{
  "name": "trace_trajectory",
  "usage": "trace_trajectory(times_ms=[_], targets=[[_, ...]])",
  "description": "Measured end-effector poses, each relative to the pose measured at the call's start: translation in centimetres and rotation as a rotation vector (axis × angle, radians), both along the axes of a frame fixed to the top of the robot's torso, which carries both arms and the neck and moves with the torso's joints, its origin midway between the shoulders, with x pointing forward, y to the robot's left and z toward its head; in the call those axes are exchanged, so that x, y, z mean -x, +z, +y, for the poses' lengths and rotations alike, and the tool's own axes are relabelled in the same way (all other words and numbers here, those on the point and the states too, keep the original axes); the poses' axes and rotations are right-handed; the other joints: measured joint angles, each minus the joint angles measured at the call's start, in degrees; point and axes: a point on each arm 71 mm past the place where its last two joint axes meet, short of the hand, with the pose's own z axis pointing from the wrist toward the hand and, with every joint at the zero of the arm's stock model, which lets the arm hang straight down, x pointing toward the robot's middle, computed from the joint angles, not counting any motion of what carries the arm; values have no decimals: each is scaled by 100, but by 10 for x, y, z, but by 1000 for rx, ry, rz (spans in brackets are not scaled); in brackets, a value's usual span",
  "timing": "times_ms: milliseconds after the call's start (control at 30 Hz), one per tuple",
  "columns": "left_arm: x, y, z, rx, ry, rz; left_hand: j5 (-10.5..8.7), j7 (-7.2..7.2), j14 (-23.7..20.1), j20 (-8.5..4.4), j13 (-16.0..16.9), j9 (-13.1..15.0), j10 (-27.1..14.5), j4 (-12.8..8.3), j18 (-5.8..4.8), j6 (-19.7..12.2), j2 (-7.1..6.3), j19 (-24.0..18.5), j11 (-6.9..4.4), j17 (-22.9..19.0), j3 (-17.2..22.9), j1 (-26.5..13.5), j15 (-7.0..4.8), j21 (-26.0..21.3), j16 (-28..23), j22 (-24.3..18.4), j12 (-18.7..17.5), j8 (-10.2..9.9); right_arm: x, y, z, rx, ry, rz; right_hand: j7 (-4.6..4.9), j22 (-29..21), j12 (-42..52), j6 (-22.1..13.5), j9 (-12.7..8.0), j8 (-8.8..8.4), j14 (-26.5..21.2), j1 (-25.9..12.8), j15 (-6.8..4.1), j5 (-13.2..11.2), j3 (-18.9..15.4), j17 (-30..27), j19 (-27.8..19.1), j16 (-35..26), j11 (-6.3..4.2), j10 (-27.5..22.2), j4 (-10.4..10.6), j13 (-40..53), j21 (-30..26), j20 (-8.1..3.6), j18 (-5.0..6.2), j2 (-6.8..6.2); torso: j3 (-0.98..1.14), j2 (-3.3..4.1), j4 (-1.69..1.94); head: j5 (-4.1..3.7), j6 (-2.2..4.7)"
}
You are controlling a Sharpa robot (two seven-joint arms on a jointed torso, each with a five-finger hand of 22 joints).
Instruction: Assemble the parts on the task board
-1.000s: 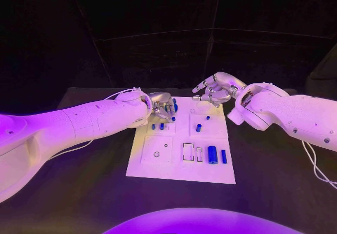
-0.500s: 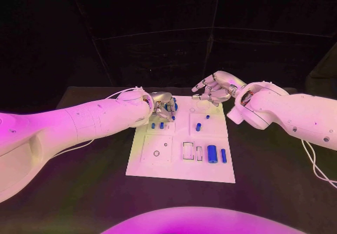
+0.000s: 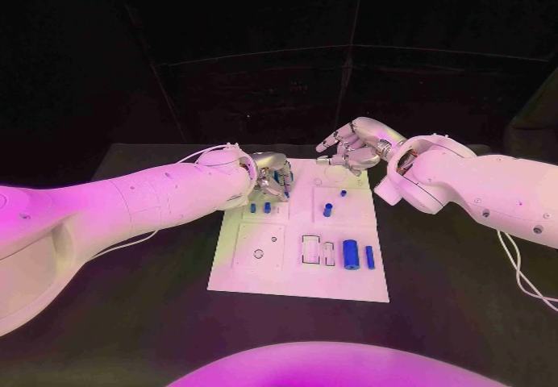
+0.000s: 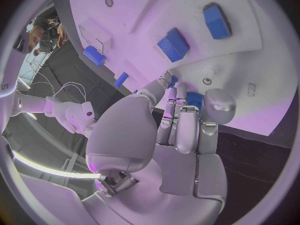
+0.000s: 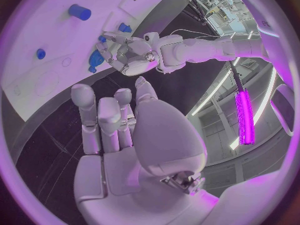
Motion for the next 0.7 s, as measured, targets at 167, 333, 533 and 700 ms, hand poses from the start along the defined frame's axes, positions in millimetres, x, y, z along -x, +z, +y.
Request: trace_trajectory(times_ms=[167,333,533,700], targets=[[0,0,-1,-3,1,1,0,-21,-14,-17,-25,-23,42,-8,0,20,2,18,-3,-6,11,0,-14,0,0,15,-3,-39,0,0,0,0,1,0,0,0,0,0,0,0,0,0,0,0,0,0,0,0,0,0,0,0,0,0,0,0,-1,-1,1,-6,-10],[-1,0,-1,-8,3,3,-1,-52,-9,-40,-82,-51,220,-15,1,157,165,40,-52,-8,131,58,-34,41,0,54,-43,-39,0,0,1,0,1,0,0,0,0,0,0,0,0,0,0,0,0,-1,0,0,0,0,0,0,0,0,0,0,-1,-2,1,-10,-18],[-1,0,-1,-17,2,5,-4,-95,-25,-71,-139,-70,484,-58,1,335,319,72,-113,-16,334,178,-100,112,24,132,-72,-51,0,0,1,-1,1,0,0,0,0,0,0,0,0,0,0,0,0,1,0,0,0,0,0,0,0,0,0,0,-1,-3,4,-15,-24],[-1,0,-1,-18,3,3,-5,-100,-10,-90,-188,-100,606,-68,0,406,371,91,-133,-25,455,164,-115,138,24,158,-154,-77,0,0,1,-1,1,0,0,0,0,0,0,0,0,0,0,0,-15,11,0,0,0,0,15,0,0,0,-1,0,-1,-3,5,-26,-32]])
